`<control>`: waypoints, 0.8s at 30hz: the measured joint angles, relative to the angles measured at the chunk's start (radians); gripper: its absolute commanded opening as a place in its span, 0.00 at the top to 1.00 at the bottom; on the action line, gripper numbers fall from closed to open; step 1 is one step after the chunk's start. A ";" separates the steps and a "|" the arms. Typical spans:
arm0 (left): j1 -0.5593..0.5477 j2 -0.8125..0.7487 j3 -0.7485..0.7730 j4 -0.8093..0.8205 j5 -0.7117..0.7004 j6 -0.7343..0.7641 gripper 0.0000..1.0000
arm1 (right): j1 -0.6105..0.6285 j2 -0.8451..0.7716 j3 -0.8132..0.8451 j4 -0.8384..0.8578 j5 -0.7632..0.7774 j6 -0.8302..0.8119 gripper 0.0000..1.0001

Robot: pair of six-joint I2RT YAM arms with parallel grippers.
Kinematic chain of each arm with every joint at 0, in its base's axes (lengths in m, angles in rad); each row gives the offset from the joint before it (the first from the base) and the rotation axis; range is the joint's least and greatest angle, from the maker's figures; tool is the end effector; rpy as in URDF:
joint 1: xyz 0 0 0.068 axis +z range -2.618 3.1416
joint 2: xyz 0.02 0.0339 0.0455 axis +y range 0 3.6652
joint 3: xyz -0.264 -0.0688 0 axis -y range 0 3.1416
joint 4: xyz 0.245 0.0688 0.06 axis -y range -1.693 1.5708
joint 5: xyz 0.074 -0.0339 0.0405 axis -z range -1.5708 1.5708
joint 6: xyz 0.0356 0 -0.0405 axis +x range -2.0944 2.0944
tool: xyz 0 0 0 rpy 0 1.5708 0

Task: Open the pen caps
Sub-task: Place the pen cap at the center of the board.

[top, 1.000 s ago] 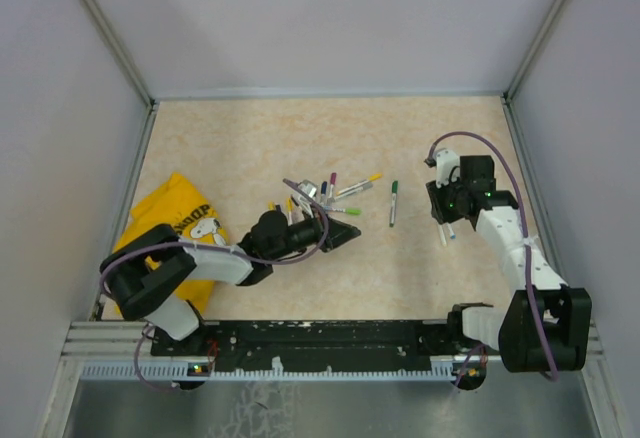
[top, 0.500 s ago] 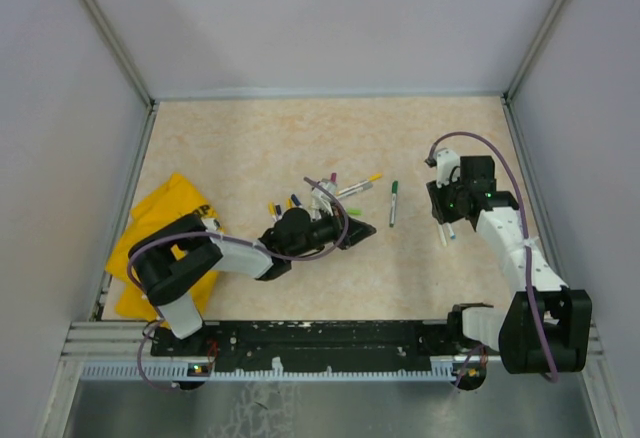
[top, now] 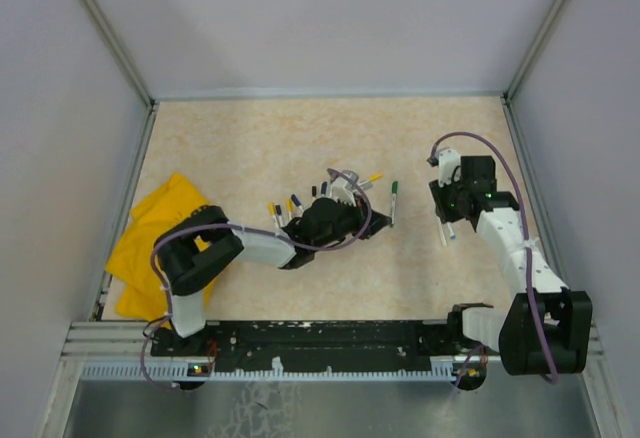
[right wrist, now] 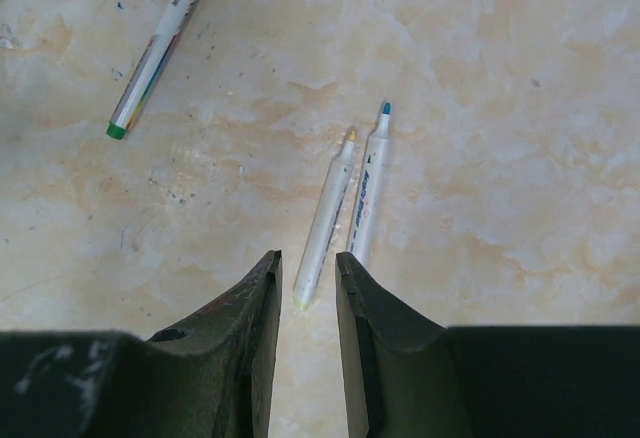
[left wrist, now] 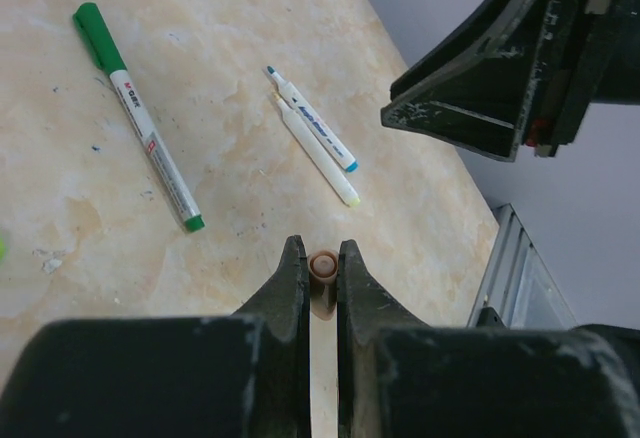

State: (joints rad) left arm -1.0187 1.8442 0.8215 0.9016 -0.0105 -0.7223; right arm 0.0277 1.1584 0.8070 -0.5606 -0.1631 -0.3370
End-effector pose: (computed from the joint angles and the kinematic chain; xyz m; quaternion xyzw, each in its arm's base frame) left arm 0.1991 -0.3225 0.1766 0.1071 0.7409 -0.5044 0.4303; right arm 0.2314 0.0122 0.2411 -0.1969 0.9227 0.0265 0.3304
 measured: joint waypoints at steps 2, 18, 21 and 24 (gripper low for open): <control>-0.001 0.038 0.050 -0.030 -0.013 0.002 1.00 | -0.005 0.000 0.000 0.002 0.019 0.003 0.71; 0.012 0.514 0.896 -0.593 -0.191 -0.023 0.99 | -0.070 -0.014 -0.001 0.053 0.114 0.051 0.71; 0.019 0.620 1.071 -0.670 -0.193 -0.029 0.98 | -0.071 -0.020 -0.001 0.057 0.117 0.052 0.71; 0.029 0.706 1.195 -0.715 -0.188 -0.041 0.97 | -0.073 -0.023 -0.001 0.059 0.117 0.053 0.71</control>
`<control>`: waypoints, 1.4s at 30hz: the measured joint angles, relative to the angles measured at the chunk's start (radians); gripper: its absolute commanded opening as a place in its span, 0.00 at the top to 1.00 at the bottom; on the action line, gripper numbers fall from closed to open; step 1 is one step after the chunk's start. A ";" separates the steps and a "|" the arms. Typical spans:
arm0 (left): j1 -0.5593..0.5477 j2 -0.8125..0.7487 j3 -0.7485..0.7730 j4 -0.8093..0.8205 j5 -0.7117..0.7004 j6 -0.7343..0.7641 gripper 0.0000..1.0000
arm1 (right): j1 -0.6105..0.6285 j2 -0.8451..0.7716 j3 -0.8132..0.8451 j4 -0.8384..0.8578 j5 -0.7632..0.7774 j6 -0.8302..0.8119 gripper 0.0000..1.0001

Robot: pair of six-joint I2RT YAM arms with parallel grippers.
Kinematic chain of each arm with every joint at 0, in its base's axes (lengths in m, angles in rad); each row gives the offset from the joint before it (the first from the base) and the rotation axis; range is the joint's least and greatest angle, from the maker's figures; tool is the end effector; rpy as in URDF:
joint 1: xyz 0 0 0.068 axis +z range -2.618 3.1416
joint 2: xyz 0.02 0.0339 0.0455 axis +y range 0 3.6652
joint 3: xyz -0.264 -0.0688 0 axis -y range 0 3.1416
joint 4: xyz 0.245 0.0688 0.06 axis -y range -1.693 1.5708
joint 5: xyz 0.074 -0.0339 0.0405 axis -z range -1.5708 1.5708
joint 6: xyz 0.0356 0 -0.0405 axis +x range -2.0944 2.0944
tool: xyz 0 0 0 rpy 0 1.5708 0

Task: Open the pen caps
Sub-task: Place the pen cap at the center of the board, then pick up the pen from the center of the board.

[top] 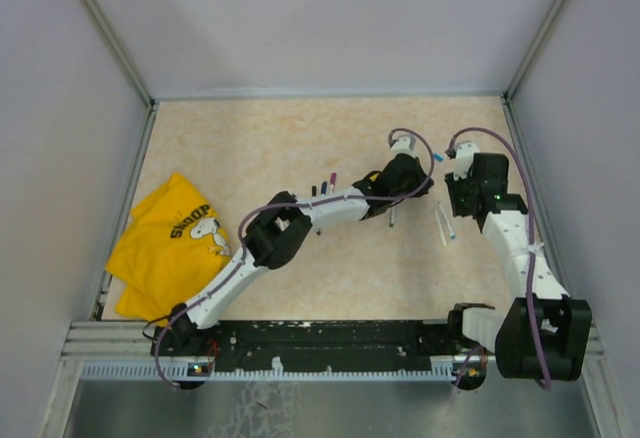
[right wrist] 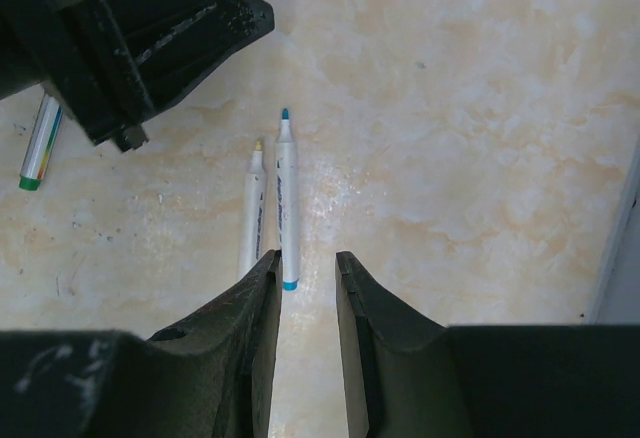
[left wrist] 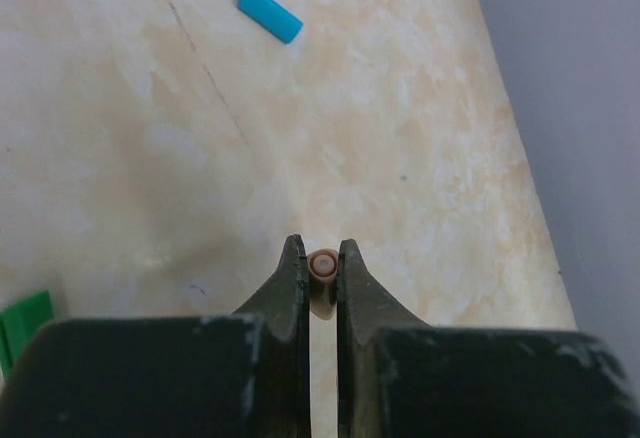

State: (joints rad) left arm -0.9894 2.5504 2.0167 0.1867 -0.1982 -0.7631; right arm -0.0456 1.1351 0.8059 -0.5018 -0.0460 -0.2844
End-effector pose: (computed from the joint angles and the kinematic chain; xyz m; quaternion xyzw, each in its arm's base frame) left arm 0.3261 -0.4834 0.1506 0.0355 0.8158 -0.3874 0.4281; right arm 0.2335 -0.0090 0.2495 -0.1193 0.9245 -0.0382 0.3600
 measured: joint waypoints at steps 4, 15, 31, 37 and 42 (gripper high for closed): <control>0.026 0.096 0.100 -0.039 0.013 -0.024 0.94 | -0.005 -0.009 0.000 0.001 -0.001 0.000 0.71; 0.076 0.140 0.164 -0.060 0.028 -0.044 0.70 | -0.010 -0.010 0.000 0.001 -0.008 0.000 0.71; 0.105 0.071 0.109 -0.080 0.044 0.021 0.53 | -0.010 -0.011 0.000 0.000 -0.031 -0.002 0.71; 0.119 -0.267 -0.239 0.024 0.117 0.191 0.41 | -0.010 -0.043 -0.001 -0.001 -0.069 -0.006 0.71; 0.119 -0.720 -0.689 0.266 0.220 0.388 0.28 | -0.012 -0.094 -0.003 -0.004 -0.135 -0.029 0.72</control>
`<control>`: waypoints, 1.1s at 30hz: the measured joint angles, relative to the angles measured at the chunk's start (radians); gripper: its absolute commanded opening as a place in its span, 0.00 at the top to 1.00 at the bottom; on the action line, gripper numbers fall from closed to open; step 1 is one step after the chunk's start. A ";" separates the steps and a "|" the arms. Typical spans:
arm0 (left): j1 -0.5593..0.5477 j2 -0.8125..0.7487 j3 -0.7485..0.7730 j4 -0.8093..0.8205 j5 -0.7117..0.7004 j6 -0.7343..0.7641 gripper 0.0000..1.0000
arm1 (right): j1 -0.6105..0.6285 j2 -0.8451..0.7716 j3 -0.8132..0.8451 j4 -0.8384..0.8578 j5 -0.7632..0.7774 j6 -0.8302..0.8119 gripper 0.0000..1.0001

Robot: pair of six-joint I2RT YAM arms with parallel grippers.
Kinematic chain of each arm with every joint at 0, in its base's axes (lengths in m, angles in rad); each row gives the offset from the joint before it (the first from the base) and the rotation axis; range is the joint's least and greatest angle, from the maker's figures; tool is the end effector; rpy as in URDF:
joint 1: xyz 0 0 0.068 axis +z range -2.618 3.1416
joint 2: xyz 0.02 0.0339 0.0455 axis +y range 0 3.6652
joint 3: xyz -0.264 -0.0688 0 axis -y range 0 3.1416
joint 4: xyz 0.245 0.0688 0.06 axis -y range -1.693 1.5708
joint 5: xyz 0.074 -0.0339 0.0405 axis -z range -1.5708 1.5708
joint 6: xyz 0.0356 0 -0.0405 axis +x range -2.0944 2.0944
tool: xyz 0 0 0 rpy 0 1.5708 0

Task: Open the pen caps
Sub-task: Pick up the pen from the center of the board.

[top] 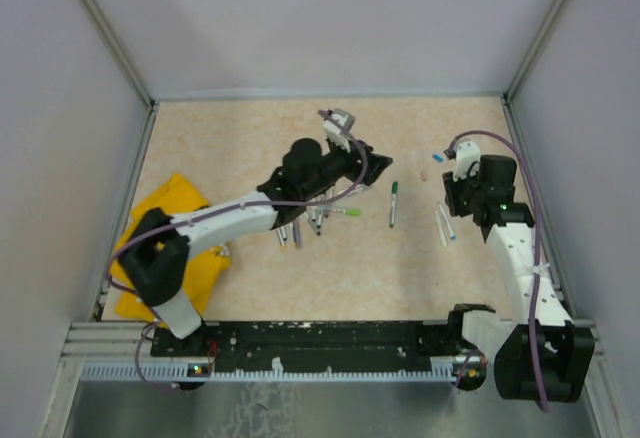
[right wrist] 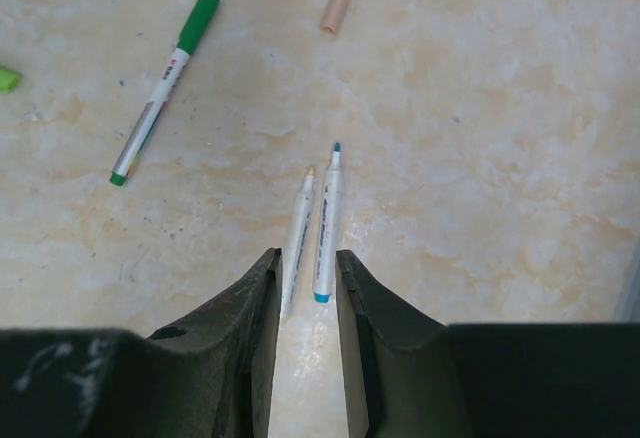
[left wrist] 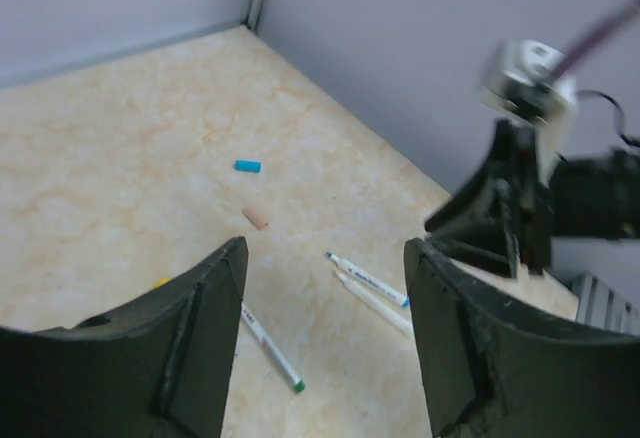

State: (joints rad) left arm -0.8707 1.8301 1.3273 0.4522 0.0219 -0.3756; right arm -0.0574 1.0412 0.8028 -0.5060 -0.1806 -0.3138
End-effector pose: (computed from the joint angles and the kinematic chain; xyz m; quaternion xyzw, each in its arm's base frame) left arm 0.2834 -0.3376 0.2976 0.1849 0.7008 -0.4085 0.5548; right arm 0.2191 -0.0062 0.2679 -0.1525 0.9000 0.0074 0.4083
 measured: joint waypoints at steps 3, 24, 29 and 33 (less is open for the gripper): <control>-0.003 -0.273 -0.294 0.154 0.045 0.089 0.21 | 0.000 -0.034 -0.006 -0.004 -0.051 -0.019 0.72; -0.002 -1.192 -1.109 0.148 -0.055 0.040 0.01 | 0.042 -0.136 -0.029 0.087 -0.567 -0.121 0.50; -0.002 -1.214 -1.182 0.131 -0.074 -0.010 0.01 | 0.102 -0.074 -0.029 0.187 -0.587 -0.085 0.47; -0.002 -1.215 -1.217 0.136 -0.074 -0.053 0.01 | 0.119 -0.004 -0.031 0.196 -0.567 -0.057 0.45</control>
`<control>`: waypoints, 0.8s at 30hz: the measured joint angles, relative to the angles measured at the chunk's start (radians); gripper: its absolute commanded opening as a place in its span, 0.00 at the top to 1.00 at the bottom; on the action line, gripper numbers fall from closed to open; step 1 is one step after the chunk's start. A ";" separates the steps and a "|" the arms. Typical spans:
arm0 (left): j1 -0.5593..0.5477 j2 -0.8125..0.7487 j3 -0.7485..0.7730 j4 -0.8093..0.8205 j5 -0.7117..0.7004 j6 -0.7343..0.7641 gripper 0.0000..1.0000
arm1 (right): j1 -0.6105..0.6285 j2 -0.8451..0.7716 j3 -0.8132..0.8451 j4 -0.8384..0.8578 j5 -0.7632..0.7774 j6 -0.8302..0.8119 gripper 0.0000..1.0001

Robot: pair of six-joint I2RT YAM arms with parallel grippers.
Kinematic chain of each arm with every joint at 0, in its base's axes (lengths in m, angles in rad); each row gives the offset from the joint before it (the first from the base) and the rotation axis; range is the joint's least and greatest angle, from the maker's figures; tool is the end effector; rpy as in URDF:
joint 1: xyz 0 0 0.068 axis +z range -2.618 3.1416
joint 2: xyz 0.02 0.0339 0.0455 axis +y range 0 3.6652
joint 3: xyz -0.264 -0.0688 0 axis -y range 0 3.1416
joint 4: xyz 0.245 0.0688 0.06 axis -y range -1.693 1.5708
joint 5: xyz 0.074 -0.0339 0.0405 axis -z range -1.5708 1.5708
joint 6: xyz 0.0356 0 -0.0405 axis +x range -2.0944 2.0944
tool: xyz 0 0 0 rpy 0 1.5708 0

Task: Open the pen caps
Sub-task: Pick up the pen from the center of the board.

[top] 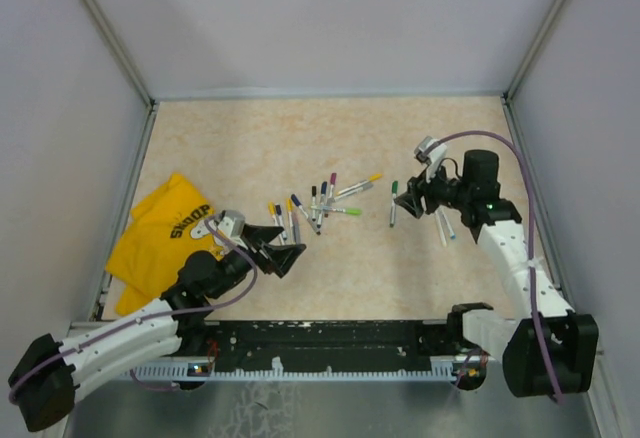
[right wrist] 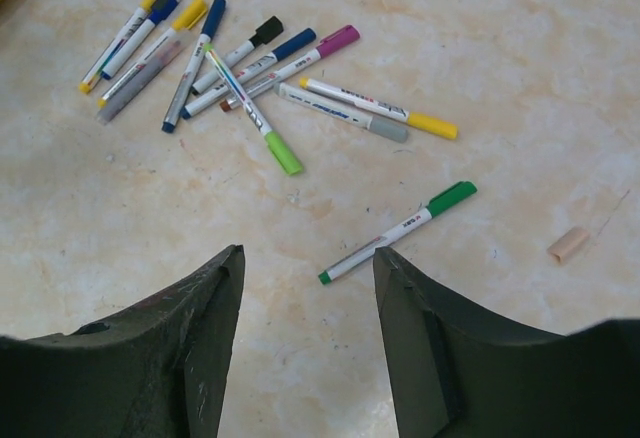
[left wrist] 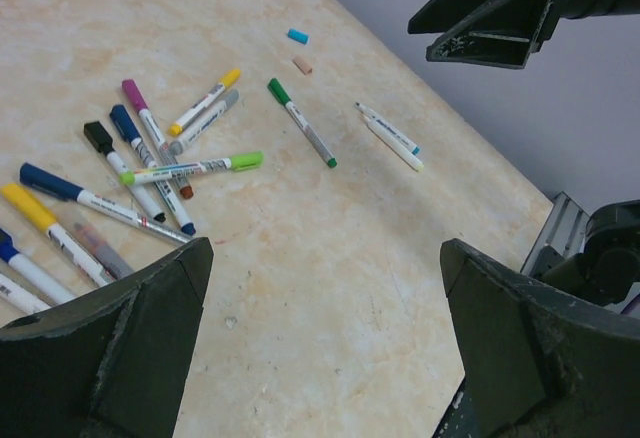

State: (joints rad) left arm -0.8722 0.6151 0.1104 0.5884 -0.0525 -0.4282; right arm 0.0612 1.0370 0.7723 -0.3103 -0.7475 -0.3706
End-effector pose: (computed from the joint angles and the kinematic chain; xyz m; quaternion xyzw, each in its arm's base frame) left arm 0.1024 -0.1190 0.2090 0.1301 0.6643 -0.4313 0.5964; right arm 0.2200 0.0377 0.2801 -0.3455 0.7616 0.2484 0.4887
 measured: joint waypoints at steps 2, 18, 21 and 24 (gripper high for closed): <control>0.000 0.002 -0.023 0.019 0.000 -0.021 0.01 | 0.014 0.020 0.000 0.001 0.019 0.008 0.44; 0.000 0.066 -0.085 0.137 0.000 -0.126 0.01 | 0.089 0.224 0.010 -0.025 0.246 0.073 0.44; 0.000 0.077 -0.087 0.140 0.001 -0.134 0.01 | 0.105 0.276 0.022 -0.018 0.294 0.108 0.44; 0.000 0.087 -0.087 0.151 0.004 -0.143 0.01 | 0.129 0.322 0.022 0.003 0.365 0.170 0.43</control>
State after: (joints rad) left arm -0.8722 0.7017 0.0238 0.7391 -0.0483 -0.5716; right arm 0.1905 1.3594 0.7944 -0.3073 -0.3828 -0.2008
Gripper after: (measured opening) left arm 0.994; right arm 0.564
